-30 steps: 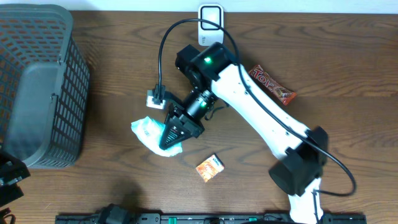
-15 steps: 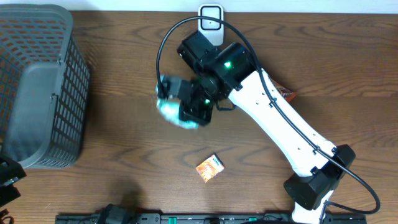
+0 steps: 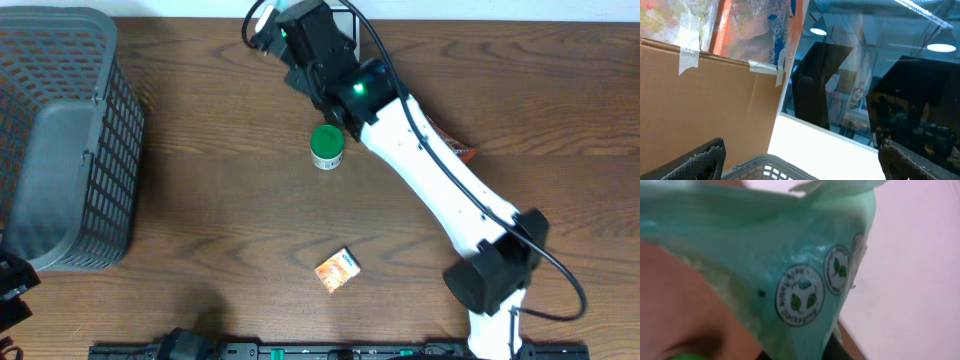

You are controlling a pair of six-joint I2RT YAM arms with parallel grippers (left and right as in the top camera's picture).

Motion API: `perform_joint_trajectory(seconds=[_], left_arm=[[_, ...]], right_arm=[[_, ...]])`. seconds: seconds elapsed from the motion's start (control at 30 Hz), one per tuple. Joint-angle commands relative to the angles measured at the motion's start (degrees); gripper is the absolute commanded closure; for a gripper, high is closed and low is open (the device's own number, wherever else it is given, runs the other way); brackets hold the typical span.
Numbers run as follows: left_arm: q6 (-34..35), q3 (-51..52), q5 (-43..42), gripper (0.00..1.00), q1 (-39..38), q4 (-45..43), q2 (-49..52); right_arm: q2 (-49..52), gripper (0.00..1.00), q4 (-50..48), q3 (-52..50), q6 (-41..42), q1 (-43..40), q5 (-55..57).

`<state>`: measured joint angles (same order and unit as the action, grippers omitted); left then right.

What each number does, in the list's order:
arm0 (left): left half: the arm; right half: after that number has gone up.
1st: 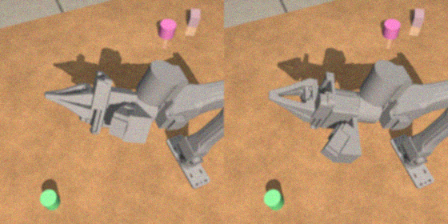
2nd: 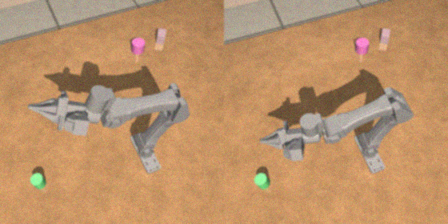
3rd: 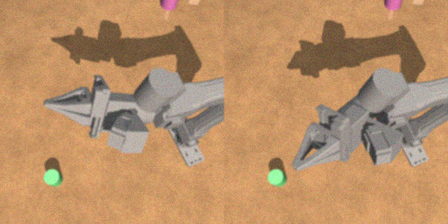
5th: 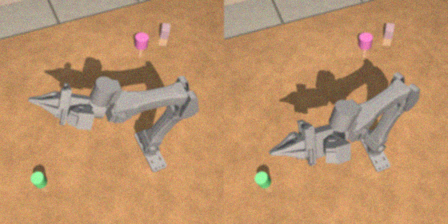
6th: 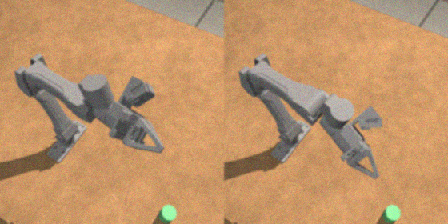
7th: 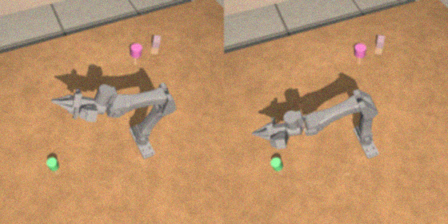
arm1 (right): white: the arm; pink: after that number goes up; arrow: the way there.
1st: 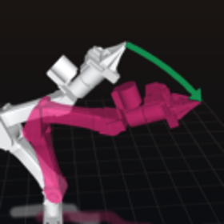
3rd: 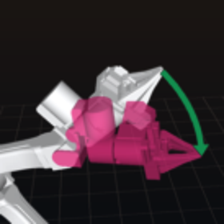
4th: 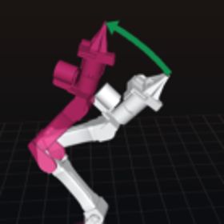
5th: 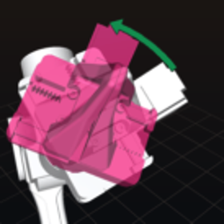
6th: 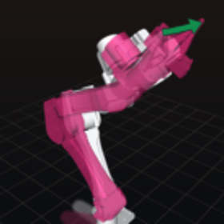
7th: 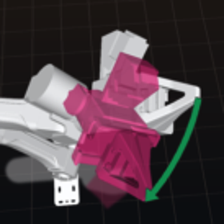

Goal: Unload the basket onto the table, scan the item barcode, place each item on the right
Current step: 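Hold the wipes pack in front of the scanner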

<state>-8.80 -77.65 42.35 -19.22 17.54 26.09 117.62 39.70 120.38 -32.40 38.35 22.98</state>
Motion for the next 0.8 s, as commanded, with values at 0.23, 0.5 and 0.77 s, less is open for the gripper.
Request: perform_joint_trajectory(seconds=[0.23, 0.5, 0.77], left_arm=[[1.27, 0.17, 0.11, 0.02, 0.31, -0.28, -0.44], [4.22, 0.2, 0.13, 0.02, 0.31, -0.04, -0.44], [4.2, 0.2, 0.17, 0.02, 0.31, 0.31, -0.44]], right_arm=[[13.27, 0.99, -18.56, 0.55, -18.01, -7.74, 11.58], [23.41, 0.99, -32.59, 0.59, -31.85, -10.84, 14.27], [31.39, 0.99, -45.0, 0.76, -39.71, -11.85, 13.05]])
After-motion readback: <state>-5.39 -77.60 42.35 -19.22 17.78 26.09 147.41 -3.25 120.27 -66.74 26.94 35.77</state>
